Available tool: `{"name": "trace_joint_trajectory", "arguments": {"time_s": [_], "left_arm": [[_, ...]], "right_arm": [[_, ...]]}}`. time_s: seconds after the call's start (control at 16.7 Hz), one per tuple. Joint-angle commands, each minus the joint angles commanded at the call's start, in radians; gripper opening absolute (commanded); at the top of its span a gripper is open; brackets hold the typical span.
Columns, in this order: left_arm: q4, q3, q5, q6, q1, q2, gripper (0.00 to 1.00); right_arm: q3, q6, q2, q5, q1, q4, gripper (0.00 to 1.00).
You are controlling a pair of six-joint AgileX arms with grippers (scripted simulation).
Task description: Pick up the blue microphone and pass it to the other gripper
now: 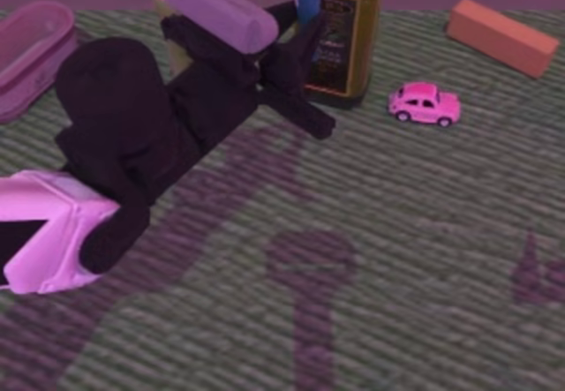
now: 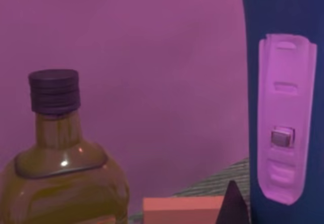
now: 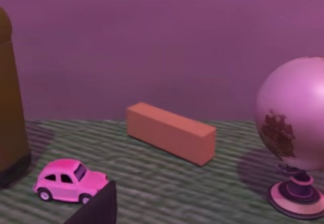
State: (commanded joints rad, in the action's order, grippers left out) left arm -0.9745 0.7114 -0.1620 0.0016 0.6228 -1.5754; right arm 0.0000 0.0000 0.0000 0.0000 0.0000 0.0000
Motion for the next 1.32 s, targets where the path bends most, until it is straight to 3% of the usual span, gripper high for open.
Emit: {"name": "trace_joint_trajectory", "arguments": {"time_s": [0.3,0.48,0.66,1.08,1.32], "left_arm": [[0.0,0.0,0.0,0.0,0.0,0.0,0.0],[0.0,0.0,0.0,0.0,0.0,0.0,0.0],[0.0,0.0,0.0,0.0,0.0,0.0,0.0],[0.0,0.0,0.0,0.0,0.0,0.0,0.0],[0.0,0.0,0.0,0.0,0.0,0.0,0.0]], "right_arm": [[0.011,-0.001,0.013,-0.008,0.006,0.007,1.0],[0.088,-0.007,0.109,-0.063,0.046,0.053,1.0],[0.213,-0.018,0.302,-0.152,0.11,0.127,1.0],[0.546,-0.046,0.916,-0.4,0.29,0.32,1.0],[0.701,-0.058,1.158,-0.513,0.372,0.412,1.0]]}}
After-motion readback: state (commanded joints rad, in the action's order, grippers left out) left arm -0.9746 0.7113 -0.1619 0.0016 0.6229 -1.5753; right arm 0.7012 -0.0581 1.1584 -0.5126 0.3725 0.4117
